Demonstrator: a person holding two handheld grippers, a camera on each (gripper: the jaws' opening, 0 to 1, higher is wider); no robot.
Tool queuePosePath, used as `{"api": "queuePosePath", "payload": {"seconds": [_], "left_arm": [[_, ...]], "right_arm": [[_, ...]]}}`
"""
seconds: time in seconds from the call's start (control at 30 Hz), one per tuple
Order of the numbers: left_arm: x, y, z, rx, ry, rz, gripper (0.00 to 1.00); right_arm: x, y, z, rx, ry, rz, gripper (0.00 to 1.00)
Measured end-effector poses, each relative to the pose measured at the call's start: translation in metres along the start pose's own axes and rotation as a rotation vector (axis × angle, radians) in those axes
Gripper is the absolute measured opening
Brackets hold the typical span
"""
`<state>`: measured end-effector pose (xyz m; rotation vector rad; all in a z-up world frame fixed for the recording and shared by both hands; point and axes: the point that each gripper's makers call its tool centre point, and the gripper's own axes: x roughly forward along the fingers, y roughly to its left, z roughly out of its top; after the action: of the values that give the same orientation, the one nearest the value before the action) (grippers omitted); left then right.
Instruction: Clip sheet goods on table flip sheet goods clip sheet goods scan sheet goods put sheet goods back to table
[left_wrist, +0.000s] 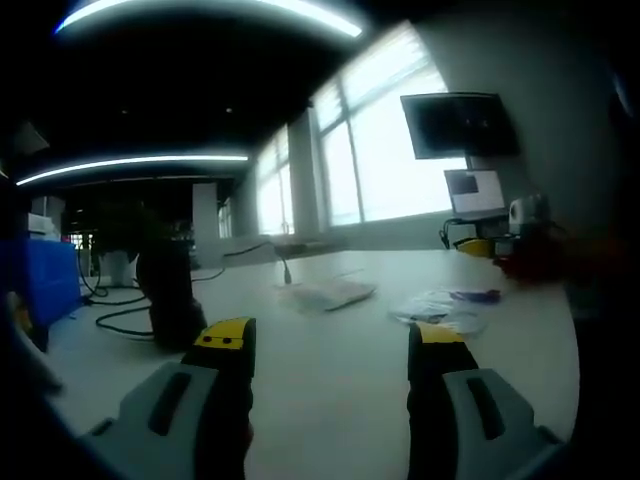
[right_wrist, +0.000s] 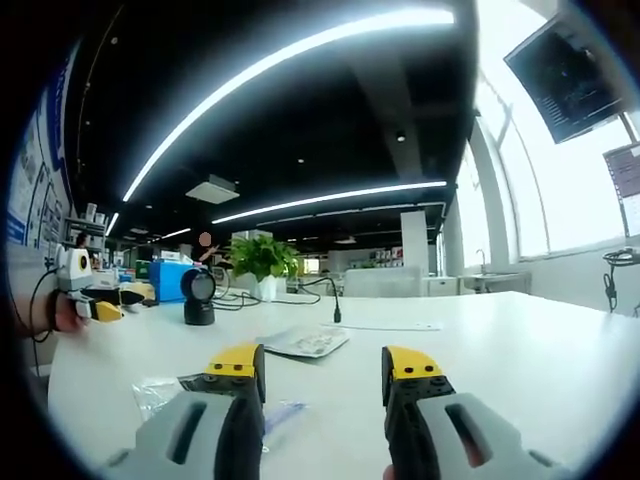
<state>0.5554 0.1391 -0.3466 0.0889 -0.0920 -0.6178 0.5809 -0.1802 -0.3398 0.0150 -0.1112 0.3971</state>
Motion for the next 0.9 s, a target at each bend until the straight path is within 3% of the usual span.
{"api": "queuePosePath", "payload": {"seconds": [0.33, 0.43, 0.63, 0.9], "left_arm": [[0.000, 0.001, 0.000, -0.005, -0.001, 0.004, 0.54], [0.000, 0.000, 0.000, -0.001, 0.000, 0.000, 0.54], [0.000, 0.001, 0.000, -0.004, -0.001, 0.002, 0.54], [0.001, 0.001, -0.001, -0.001, 0.005, 0.004, 0.54]], "right_arm": [[0.002, 0.011, -0.004, -0.093, 0.027, 0.008, 0.41], [-0.003, 0.006, 0.003, -0.035, -0.001, -0.005, 0.42], [-0.012, 0.008, 0.011, -0.047, -0.015, -0.014, 0.39], [-0.008, 0.043, 0.018, -0.082, 0.006, 0.031, 0.40]]}}
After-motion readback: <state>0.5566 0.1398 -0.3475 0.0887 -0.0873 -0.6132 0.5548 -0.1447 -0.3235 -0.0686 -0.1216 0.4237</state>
